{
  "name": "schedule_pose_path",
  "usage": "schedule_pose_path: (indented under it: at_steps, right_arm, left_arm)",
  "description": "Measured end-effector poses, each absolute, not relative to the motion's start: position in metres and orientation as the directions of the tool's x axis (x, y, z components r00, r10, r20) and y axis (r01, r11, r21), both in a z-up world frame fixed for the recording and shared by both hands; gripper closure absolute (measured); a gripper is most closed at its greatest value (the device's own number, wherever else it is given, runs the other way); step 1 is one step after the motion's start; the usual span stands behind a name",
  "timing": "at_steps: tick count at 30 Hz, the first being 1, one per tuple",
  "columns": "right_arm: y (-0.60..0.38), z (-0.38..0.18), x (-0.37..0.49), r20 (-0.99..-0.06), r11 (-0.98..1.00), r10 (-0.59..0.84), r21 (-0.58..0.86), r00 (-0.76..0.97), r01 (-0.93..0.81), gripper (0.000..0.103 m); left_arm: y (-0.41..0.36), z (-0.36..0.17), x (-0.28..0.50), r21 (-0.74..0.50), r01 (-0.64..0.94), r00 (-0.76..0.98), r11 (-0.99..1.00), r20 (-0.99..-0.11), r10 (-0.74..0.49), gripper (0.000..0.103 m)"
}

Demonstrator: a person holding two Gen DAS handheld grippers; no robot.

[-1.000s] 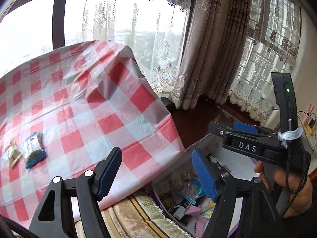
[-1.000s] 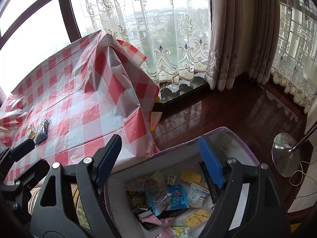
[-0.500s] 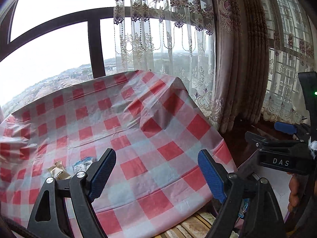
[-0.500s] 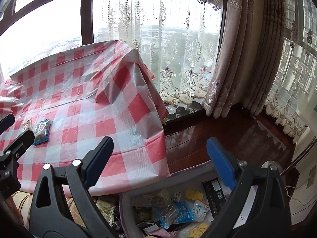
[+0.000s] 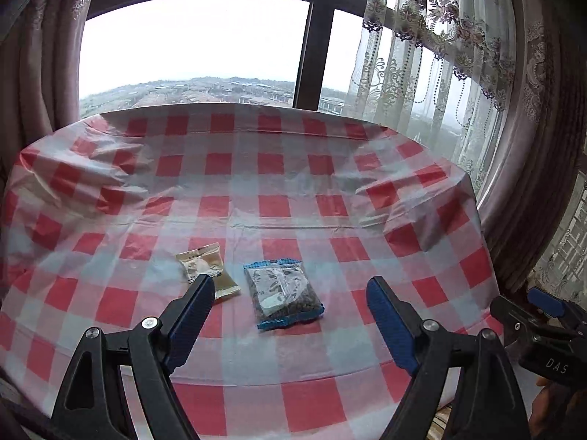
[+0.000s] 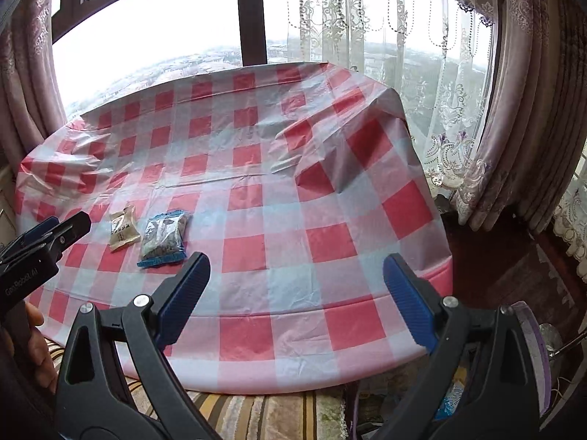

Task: Organize snacks
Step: 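Move both tools back over the last two snack packets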

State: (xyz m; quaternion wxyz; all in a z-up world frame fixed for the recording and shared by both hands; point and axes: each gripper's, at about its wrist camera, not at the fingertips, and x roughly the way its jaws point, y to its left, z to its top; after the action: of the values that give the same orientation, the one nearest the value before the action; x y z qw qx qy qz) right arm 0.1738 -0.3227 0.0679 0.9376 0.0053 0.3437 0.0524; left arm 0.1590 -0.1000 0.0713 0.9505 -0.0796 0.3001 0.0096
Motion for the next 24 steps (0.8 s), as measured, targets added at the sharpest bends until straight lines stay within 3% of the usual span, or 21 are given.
schedule_pose_path:
  at_steps: [10,14,24]
  right_arm:
    - [-0.264,0.039,0.209,-0.703,0.981,0.182,0.079,0.687,-0.179,0.007]
    - [-0.245,0.029,0.220,-0.724,0.974,0.203,0.079,0.659,-0.213,0.007]
    - [-0.215,0.012,0.238,-0.754,0.955,0.250,0.089,0.608,-0.282,0.007]
  left_arm:
    - [-0.036,0.039,0.194,-0.230,-0.207,0.746,0.951,-0.666,0.001,0.019]
    - [-0.021,0.026,0.210,-0.210,-0.272,0.715,0.939,-0.698,0.051,0.020]
    - [-0.009,-0.009,0.260,-0.220,-0.291,0.617,0.931,-0.787,0.007,0.020]
